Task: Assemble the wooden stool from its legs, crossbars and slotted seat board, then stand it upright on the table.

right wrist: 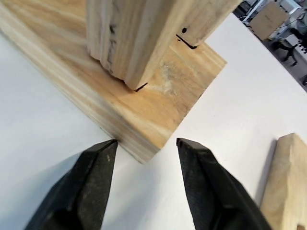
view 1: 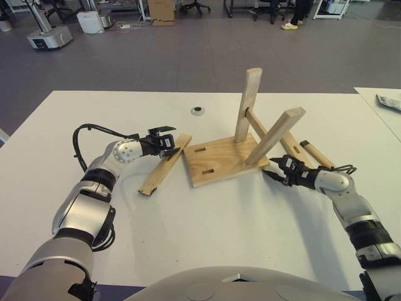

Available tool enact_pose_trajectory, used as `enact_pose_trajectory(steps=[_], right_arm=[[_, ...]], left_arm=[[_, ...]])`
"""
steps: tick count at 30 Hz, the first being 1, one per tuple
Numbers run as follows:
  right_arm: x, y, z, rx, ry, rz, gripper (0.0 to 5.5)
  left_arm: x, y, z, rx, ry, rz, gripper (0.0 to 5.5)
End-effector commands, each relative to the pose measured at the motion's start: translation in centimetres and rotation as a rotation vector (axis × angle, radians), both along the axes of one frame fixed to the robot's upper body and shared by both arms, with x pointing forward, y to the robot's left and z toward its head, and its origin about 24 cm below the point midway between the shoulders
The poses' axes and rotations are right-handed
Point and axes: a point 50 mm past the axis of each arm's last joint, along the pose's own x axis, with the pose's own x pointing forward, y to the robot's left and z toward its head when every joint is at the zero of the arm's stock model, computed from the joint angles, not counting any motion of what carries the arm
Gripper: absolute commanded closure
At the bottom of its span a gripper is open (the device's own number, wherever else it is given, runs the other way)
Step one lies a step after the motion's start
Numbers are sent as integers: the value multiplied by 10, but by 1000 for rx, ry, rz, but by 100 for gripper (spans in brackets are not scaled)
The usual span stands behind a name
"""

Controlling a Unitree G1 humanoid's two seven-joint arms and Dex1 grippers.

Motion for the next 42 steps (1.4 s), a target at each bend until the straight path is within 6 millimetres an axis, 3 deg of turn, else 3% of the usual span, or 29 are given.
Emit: enact_pose_trajectory(steps=[1, 10, 14, 17, 21, 25, 30, 36, 42], right_arm=[[2, 3, -7, 5, 24, 9, 318], [3, 13, -5, 40, 13, 44, 318], [1, 18, -5, 54, 13, 52, 318], [2, 21, -5, 58, 13, 57, 318], [5, 26, -2, 65, 6, 75, 318], [9, 28, 0, 71, -4, 74, 318], [14, 31, -1, 81, -17, 46, 318], [42, 31, 3, 109, -100, -137, 318], [53, 50, 4, 195, -127, -218, 318]], left_arm=[[3, 7, 8, 38, -16, 11, 193], [51, -8, 62, 170, -178, 122, 193], [47, -26, 43, 157, -77, 59, 193], [41, -27, 26, 93, 60, 90, 193], [18, 7, -23, 307, 279, 193, 193], [-5, 7, -49, 347, 388, 83, 193], [-15, -2, -45, 225, 335, -69, 193], [-33, -8, -34, 49, 288, -241, 193], [-55, -32, -37, -184, 300, -232, 193]])
